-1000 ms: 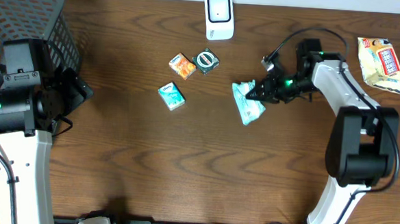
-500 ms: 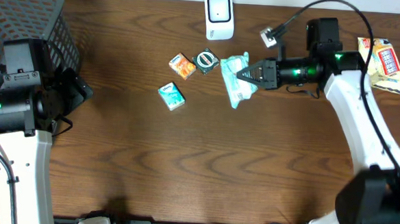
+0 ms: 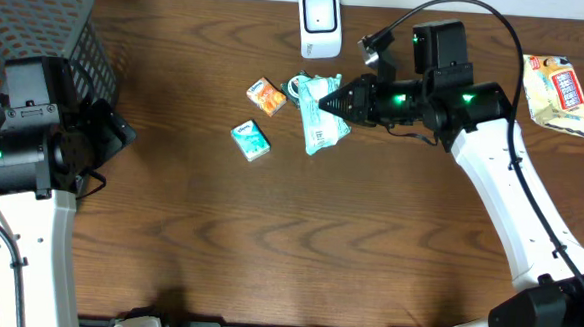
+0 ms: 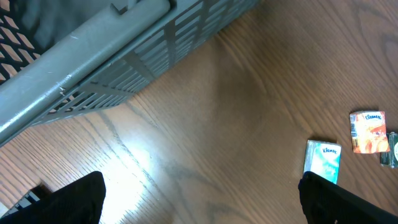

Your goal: Scan the item barcode

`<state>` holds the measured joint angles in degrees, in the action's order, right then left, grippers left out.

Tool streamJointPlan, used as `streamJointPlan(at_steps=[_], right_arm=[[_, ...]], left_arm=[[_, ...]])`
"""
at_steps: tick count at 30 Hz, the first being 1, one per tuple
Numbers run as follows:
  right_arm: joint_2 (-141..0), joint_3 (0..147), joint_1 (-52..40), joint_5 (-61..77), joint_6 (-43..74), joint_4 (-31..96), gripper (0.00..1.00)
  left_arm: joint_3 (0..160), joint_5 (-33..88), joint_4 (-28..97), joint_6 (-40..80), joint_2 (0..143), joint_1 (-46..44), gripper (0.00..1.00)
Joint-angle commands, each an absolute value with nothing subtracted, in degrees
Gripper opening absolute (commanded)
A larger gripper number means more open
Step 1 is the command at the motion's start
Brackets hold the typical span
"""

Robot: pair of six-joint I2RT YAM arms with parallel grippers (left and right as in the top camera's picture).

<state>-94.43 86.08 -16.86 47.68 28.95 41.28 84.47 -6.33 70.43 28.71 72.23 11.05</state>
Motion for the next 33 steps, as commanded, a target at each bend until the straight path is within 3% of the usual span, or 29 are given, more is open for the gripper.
streamJointPlan(at_steps=[1,18,33], right_arm=[[-93.93,86.19,-17.30,45.43,38.09,41.12,0.02],[-93.95,86.17,-17.37,43.99,41.65,42.30,0.02],[-93.97,86.13,-17.37,44.01,36.58,42.68,0.02]], left_arm=[[84.60,-6.50,70.50,29.26,72.23,11.25,0.98],[84.60,-6.50,70.48,29.26,72.23,11.25,0.98],[84.60,-6.50,70.50,29.26,72.23,11.25,0.98]])
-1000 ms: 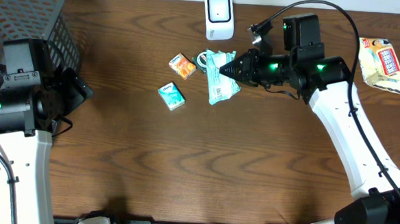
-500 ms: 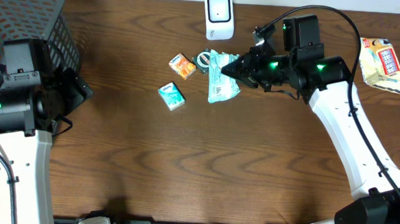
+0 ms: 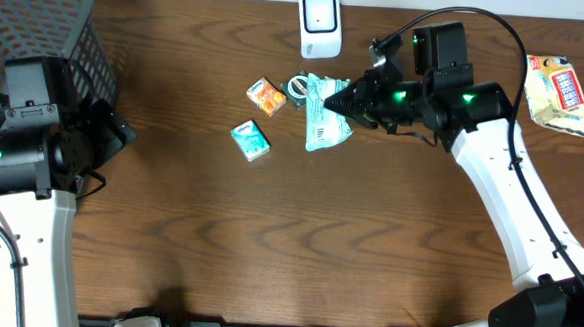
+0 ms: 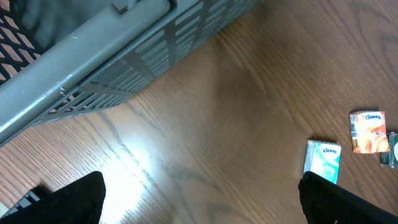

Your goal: Scan the item barcode

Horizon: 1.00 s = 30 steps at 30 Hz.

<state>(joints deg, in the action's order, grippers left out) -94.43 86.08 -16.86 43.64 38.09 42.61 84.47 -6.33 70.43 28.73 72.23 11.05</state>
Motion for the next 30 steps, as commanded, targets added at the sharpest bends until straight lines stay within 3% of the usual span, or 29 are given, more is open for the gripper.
streamJointPlan(at_steps=[1,16,30], right_arm=[[-93.97,86.13,-17.37,44.01,36.60,42.65,0.02],[-93.97,86.13,-18.79,38.48,35.92,42.65,0.02],[-99.55,81.25,-30.79,-20.05,34.11,43.00,0.01]], left_arm=[[84.60,-6.50,70.50,29.26,72.23,11.25,0.97],[84.60,-6.50,70.50,29.26,72.23,11.25,0.97],[84.60,-6.50,70.50,29.26,72.23,11.25,0.98]])
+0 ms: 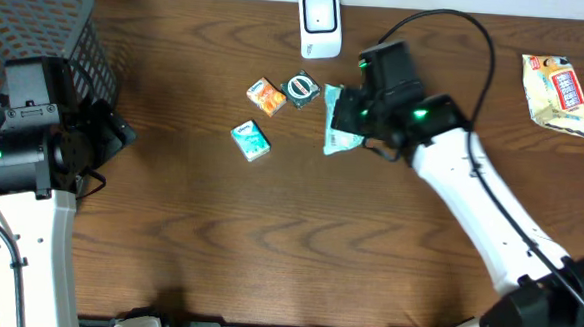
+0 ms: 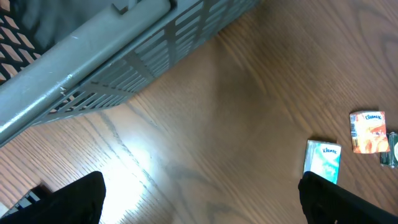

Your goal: Scan the item barcode

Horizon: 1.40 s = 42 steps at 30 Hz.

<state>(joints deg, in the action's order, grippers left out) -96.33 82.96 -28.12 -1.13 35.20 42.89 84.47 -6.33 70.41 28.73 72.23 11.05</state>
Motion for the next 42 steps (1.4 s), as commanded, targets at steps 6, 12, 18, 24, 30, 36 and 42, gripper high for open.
streamJointPlan(at_steps=[6,12,18,24,30,36,42], right_arm=[[-108.95,80.97,-34.70,-39.99,29.45,43.51,0.01],[-114.76,80.97,-35.97,-45.87,29.52,46.26,0.01],[-115.77,80.99,-38.76,-41.17,29.98,46.98,0.05],[-115.77,80.97,-41.43,-34.65,29.93,47.64,0.10],[-115.79,80.86,-43.16,-30.79,29.89,48.47,0.22],[-115.79,80.86,-43.66,-21.23,29.47,48.53,0.22],[-115.77,80.95,-43.68,-11.18,29.47,48.16,0.23]], left_arm=[[84.60,-6.50,70.50,29.26,72.23,11.25,0.98],[84.60,-6.50,70.50,29.26,72.23,11.25,0.98],[84.60,-6.50,70.48,29.26,72.23,11.25,0.98],[84.60,-6.50,70.50,29.26,72.23,11.25,0.98],[84.60,-6.50,70.50,29.26,72.23,11.25,0.97],[84.60,-6.50,70.50,29.26,72.23,11.25,0.97],[84.60,-6.50,70.50,29.26,72.23,11.25,0.97]])
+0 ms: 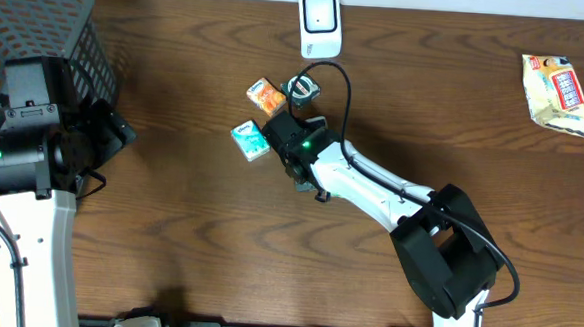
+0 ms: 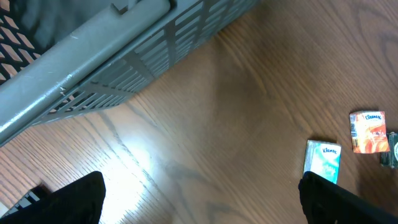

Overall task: Scan the item barcode
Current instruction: 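Hold the mint-green packet in front of the white scanner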

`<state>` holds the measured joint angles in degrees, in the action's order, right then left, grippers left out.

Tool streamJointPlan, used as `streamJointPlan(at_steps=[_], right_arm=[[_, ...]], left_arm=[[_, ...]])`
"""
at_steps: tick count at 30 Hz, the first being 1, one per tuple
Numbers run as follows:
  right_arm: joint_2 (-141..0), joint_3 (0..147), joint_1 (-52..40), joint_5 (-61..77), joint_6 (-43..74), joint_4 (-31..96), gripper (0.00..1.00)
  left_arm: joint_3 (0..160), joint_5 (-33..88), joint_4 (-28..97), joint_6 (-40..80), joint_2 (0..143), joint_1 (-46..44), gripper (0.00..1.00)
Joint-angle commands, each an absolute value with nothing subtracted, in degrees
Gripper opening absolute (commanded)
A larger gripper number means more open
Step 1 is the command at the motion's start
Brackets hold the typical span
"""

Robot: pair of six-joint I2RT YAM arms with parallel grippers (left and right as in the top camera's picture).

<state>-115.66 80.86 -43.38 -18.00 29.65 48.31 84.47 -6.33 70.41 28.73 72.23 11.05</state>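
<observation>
The white barcode scanner (image 1: 319,25) stands at the table's far edge. In the overhead view my right arm reaches from the bottom right to the middle of the table, and its wrist with a green light covers my right gripper (image 1: 290,153), so its fingers do not show. No teal pouch is visible. An orange tissue pack (image 1: 266,95), a teal tissue pack (image 1: 250,141) and a small round item (image 1: 301,86) lie right beside the wrist. My left gripper (image 2: 202,199) hangs open over bare wood next to the basket, nothing between its fingers.
A grey mesh basket (image 1: 39,20) fills the far left corner, close to my left arm. A snack bag (image 1: 556,92) lies at the far right. The left wrist view also shows the teal pack (image 2: 323,160) and the orange pack (image 2: 370,132).
My right arm's end has moved from beside the scanner, right of the round item, down and left to the tissue packs. The teal pouch it held no longer shows. The left arm has not moved.
My right gripper was shut on a teal pouch lying next to the round item. Then it held the pouch raised there. Then the arm had turned, with the pouch under its wrist below the scanner. Now the wrist is by the tissue packs and the pouch is hidden.
</observation>
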Motion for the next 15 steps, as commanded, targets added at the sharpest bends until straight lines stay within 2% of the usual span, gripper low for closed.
streamJointPlan(at_steps=[1,4,6,10,13,15], right_arm=[[-115.72,81.21,-43.66,-10.26,29.47,48.29,0.24],[-115.26,83.00,-43.62,-9.69,29.52,50.22,0.31],[-114.41,84.79,-43.31,-9.80,29.52,52.25,0.46],[-112.66,87.50,-41.23,-11.35,29.45,54.72,0.59],[-112.07,87.72,-38.48,-12.49,26.61,54.87,0.63],[-112.29,87.59,-36.60,-11.35,24.25,54.72,0.59]], left_arm=[[84.60,-6.50,70.48,29.26,72.23,11.25,0.98],[84.60,-6.50,70.50,29.26,72.23,11.25,0.98],[84.60,-6.50,70.48,29.26,72.23,11.25,0.98],[84.60,-6.50,70.50,29.26,72.23,11.25,0.98],[84.60,-6.50,70.50,29.26,72.23,11.25,0.97],[84.60,-6.50,70.50,29.26,72.23,11.25,0.98]])
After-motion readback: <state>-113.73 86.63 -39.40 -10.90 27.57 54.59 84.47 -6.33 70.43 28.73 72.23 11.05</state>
